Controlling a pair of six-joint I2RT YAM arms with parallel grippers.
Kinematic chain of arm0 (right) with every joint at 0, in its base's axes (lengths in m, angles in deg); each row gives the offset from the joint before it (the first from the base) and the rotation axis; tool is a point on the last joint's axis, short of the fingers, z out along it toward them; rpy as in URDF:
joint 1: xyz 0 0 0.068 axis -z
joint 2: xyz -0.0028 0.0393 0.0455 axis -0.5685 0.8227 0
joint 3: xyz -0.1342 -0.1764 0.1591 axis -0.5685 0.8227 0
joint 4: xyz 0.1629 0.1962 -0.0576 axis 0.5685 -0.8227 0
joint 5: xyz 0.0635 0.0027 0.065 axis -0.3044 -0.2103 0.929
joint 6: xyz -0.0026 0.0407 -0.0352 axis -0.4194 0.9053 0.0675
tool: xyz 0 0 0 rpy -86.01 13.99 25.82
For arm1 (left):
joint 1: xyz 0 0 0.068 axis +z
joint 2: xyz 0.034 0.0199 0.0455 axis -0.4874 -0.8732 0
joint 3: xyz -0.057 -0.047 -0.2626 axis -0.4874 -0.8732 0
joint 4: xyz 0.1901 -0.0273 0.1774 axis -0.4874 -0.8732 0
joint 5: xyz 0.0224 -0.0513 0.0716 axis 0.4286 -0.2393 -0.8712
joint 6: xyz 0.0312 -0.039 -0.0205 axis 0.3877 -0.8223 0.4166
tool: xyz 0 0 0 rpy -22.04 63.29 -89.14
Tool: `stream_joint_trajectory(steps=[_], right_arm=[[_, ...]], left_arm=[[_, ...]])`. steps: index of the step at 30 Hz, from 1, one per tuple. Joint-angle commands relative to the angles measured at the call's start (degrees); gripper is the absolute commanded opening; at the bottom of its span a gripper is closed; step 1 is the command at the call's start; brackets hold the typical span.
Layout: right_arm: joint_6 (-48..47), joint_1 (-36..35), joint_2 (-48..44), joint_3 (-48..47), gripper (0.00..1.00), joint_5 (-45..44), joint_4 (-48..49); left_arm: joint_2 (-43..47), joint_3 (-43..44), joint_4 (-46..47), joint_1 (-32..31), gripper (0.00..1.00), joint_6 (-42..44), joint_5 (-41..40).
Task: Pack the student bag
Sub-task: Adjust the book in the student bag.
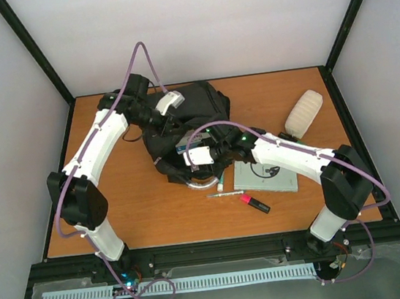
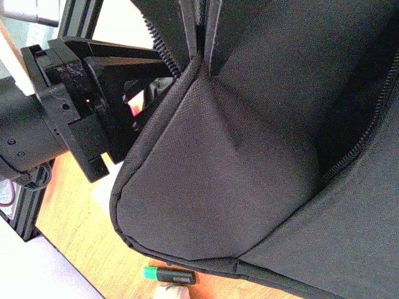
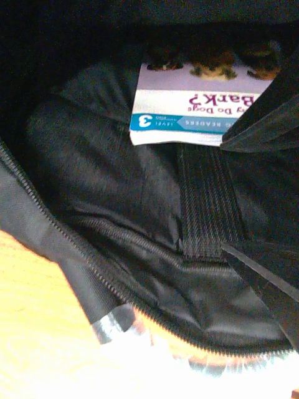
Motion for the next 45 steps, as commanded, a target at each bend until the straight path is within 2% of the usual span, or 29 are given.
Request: stream_joint_trajectory(steps=[1, 6, 13, 17, 24, 25, 30, 34, 36, 45], right_arm=[[3.3, 0.1, 0.2, 0.0, 0.43, 7.7, -1.2], [4.9, 0.1, 1.5, -0.1, 0.47, 13.0, -1.2], [6.9, -0.1, 3.1, 0.1, 0.6, 18.0, -3.7], [11.4, -1.5, 3.2, 3.0, 0.6, 13.7, 0.4], [13.6, -3.4, 4.9, 6.5, 0.6, 5.8, 4.3], [14.4, -3.6, 5.0, 6.8, 0.58, 4.2, 5.4], [16.9, -3.9, 5.0, 6.4, 0.35, -1.9, 9.4], [15.5, -4.0, 7.0, 5.1, 0.12, -1.6, 8.5], [15.2, -4.0, 8.7, 4.4, 0.04, -0.9, 6.9], [13.2, -4.0, 14.3, 3.9, 0.03, 0.0, 3.8]], left_arm=[[-0.2, 2.8, 1.0, 0.6, 0.01, 1.6, 1.0], [-0.6, 2.6, 1.2, 0.6, 0.01, 1.0, 1.5], [-0.8, 2.2, 1.6, 0.6, 0.01, 0.4, 1.0], [-0.5, 2.3, 1.7, 0.6, 0.01, -0.3, 1.2], [-0.2, 1.8, 1.8, 0.6, 0.01, -0.7, 1.5], [-0.1, 1.8, 1.8, 0.6, 0.01, -0.8, 1.4], [0.8, 1.5, 1.5, 0.6, 0.01, -0.4, 1.0], [1.1, 1.9, 1.3, 0.6, 0.01, 0.0, 1.0], [1.3, 3.3, 0.8, 0.6, 0.01, 0.5, 1.3], [2.2, 12.7, -1.5, 0.7, 0.01, 1.3, 6.0]])
